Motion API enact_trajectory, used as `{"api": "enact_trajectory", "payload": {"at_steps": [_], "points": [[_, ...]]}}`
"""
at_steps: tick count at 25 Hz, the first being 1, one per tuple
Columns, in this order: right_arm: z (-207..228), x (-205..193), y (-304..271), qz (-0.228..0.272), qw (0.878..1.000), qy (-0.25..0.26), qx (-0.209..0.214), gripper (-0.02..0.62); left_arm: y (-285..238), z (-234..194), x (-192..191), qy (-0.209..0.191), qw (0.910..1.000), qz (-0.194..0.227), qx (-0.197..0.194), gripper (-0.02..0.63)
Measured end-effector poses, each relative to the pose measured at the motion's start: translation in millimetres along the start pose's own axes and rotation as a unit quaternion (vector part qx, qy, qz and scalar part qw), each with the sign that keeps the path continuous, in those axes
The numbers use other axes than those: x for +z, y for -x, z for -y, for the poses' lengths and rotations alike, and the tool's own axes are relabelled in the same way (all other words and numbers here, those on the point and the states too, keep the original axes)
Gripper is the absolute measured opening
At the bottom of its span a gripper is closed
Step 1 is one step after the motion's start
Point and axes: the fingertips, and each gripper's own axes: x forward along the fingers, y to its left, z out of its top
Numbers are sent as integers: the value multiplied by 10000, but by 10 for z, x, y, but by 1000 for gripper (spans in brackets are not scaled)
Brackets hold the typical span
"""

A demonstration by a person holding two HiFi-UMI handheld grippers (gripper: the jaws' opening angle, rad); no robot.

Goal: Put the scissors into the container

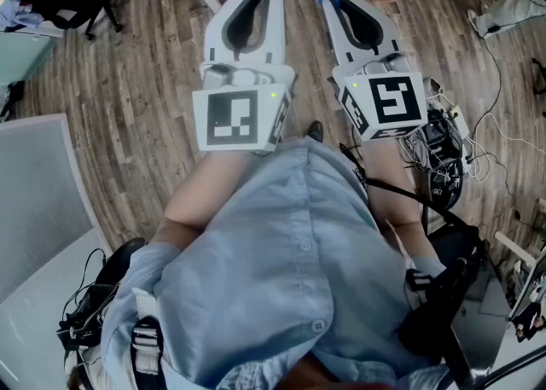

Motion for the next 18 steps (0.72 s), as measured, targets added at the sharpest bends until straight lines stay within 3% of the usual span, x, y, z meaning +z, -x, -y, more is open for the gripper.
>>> {"api": "enact_trajectory", "payload": {"at_steps": [18], "points": [[168,-77,207,76,9998,-156,61,38,-16,261,-110,-22,9999,-130,8,40]]}}
